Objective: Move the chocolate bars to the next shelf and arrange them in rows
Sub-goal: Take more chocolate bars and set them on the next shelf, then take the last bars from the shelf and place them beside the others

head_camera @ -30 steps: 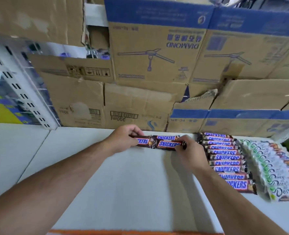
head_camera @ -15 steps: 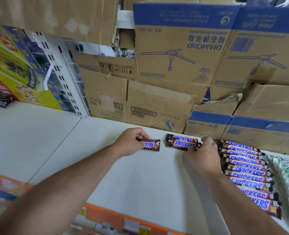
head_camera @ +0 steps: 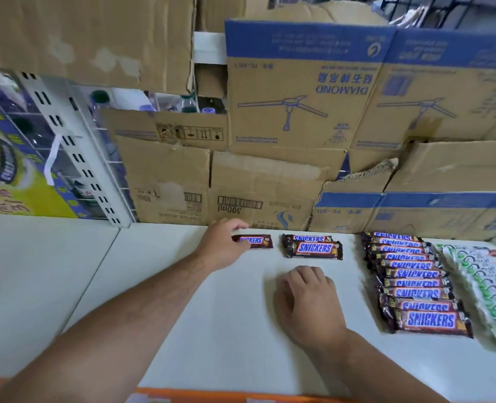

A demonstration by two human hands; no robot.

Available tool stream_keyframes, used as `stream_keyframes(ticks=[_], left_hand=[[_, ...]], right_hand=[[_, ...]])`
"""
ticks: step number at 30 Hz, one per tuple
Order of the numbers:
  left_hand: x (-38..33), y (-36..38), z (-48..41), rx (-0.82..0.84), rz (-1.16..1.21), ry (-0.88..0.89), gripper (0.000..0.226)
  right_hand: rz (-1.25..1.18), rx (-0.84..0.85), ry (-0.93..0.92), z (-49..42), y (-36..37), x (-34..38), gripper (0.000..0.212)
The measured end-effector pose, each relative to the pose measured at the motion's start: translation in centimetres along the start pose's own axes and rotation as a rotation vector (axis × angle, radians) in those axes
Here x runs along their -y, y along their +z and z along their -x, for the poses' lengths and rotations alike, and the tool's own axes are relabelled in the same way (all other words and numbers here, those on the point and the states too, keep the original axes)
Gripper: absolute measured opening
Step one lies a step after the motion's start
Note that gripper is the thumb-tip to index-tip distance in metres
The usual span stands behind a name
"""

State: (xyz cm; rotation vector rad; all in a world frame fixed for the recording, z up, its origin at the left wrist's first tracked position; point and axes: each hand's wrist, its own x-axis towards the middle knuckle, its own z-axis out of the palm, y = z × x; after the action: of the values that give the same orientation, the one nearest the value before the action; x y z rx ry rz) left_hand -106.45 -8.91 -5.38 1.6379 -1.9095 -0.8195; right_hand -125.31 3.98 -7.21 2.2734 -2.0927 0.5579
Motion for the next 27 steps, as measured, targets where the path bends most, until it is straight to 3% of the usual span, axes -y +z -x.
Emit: stream_keyframes(ticks=[4,8,19,27], left_hand=[[1.5,-0.7,-0.6,0.049,-0.013,0.079,0.039],[2.2,-0.7,-1.0,0.057,-0.029,0.140,0.034],[3.0,-0.6,-1.3,0.035,-0.024,0.187,0.037],[2.0,-1.6,1.8,0.036,0.184,0.024,0.065]], right_hand=[[0.079,0.138,-0.061,1.2,0.3,1.6,0.053],[0.143,0.236,-0.055,1.8,0.5,2.2,0.068],[0.140,0.261,-0.038,1.5,-0.3,2.8,0.067],[0.097,0.225,-0.041,1.7,-0.8,2.8,0.065]])
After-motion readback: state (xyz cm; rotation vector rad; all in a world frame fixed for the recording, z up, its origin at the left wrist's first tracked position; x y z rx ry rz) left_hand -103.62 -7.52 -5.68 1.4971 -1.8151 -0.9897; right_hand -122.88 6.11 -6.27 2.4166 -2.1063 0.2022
